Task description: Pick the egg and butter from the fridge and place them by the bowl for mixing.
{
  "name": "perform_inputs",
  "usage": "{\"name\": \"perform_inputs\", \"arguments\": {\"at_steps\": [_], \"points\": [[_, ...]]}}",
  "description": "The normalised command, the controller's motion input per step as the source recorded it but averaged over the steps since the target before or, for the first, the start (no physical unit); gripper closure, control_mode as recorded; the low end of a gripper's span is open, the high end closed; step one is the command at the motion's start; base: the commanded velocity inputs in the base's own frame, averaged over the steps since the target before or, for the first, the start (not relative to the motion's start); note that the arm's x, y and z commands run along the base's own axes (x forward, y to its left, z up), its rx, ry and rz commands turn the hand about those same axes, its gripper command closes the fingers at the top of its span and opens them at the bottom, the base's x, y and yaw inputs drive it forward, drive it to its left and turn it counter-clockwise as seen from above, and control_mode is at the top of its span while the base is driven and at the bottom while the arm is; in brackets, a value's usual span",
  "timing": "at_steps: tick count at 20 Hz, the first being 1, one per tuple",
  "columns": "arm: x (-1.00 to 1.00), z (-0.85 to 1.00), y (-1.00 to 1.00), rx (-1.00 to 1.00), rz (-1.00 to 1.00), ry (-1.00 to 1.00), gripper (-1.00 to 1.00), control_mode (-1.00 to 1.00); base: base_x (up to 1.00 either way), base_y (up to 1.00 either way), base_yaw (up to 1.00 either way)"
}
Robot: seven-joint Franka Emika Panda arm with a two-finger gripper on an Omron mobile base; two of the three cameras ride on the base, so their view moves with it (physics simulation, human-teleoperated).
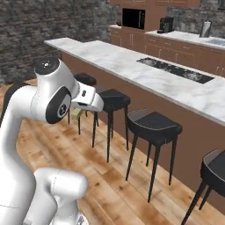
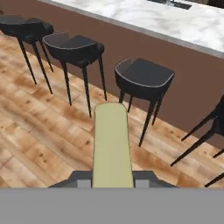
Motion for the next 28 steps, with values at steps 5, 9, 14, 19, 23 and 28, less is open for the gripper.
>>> {"name": "perform_inputs", "arguments": {"at_steps": [5,9,14,19,23,28], "points": [[0.0,0.0,0.0,0.0,0.0,0.0,1.0,1.0,0.41,0.75,0.1],[0.0,0.0,0.0,0.0,0.0,0.0,1.0,1.0,0.47,0.82,0.01],[0.0,0.0,0.0,0.0,0.0,0.0,1.0,1.0,0.5,0.77,-0.01],[0.0,0.0,0.0,0.0,0.0,0.0,1.0,1.0,0.52,0.74,-0.03],[0.0,0.0,0.0,0.0,0.0,0.0,1.0,1.0,0.53,0.71,-0.07],[0.0,0.0,0.0,0.0,0.0,0.0,1.0,1.0,0.53,0.7,-0.08]]}}
